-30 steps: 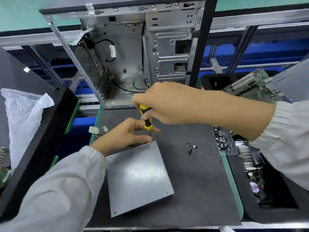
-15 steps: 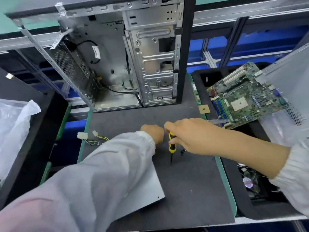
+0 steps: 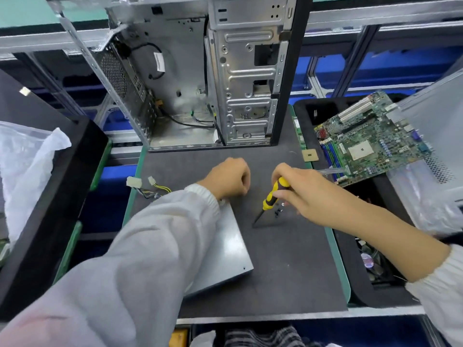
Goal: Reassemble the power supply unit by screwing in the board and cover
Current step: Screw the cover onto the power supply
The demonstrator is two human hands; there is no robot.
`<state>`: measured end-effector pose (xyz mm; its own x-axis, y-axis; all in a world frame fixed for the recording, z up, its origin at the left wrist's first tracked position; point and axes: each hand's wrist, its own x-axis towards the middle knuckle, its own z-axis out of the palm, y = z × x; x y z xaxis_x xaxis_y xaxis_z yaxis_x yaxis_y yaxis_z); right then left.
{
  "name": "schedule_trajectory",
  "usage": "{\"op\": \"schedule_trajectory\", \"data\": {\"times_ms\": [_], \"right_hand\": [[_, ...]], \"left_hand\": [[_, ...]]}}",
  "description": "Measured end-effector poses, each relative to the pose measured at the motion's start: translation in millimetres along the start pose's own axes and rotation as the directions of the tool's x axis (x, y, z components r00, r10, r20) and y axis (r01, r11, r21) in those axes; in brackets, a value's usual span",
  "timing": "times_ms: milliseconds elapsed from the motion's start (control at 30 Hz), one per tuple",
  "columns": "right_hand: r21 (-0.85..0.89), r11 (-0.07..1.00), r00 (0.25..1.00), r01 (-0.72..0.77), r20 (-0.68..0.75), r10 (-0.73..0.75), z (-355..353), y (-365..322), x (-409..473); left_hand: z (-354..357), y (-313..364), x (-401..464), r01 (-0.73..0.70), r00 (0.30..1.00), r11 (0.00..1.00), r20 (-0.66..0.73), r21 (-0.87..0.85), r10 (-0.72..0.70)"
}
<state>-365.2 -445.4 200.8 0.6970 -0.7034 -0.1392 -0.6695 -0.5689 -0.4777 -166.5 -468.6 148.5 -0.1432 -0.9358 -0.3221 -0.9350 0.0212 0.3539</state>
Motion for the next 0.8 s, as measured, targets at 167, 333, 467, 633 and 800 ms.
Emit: {"op": "schedule_trajectory", "data": {"times_ms": [167,333,467,633,800], "right_hand": [[0.283,0.959,0.971,0.016,-0.234,0.053,-3,-18,-37],[0.422,0.897,0.93,0.129,-0.366,0.039,-3,-42,-78],[0.43,0.893,0.93,0.136,-0.365,0.034,7,-54,-95],[0.422,0.9,0.922,0.109,-0.381,0.067,14,-58,-107],[0.391,0.915,0.906,0.101,-0.417,0.079,13,-57,-116]], "left_hand": [[-1,-7,-108,-0.256,0.937,0.802,-0.342,-0.539,0.069],[58,-2,-174,-0.275,0.905,0.75,-0.425,-0.601,-0.009],[83,5,-178,-0.188,0.882,0.82,-0.461,-0.54,-0.101],[88,11,-177,-0.158,0.859,0.869,-0.5,-0.47,-0.114],[89,14,-173,-0.131,0.877,0.886,-0.469,-0.446,-0.106]]}}
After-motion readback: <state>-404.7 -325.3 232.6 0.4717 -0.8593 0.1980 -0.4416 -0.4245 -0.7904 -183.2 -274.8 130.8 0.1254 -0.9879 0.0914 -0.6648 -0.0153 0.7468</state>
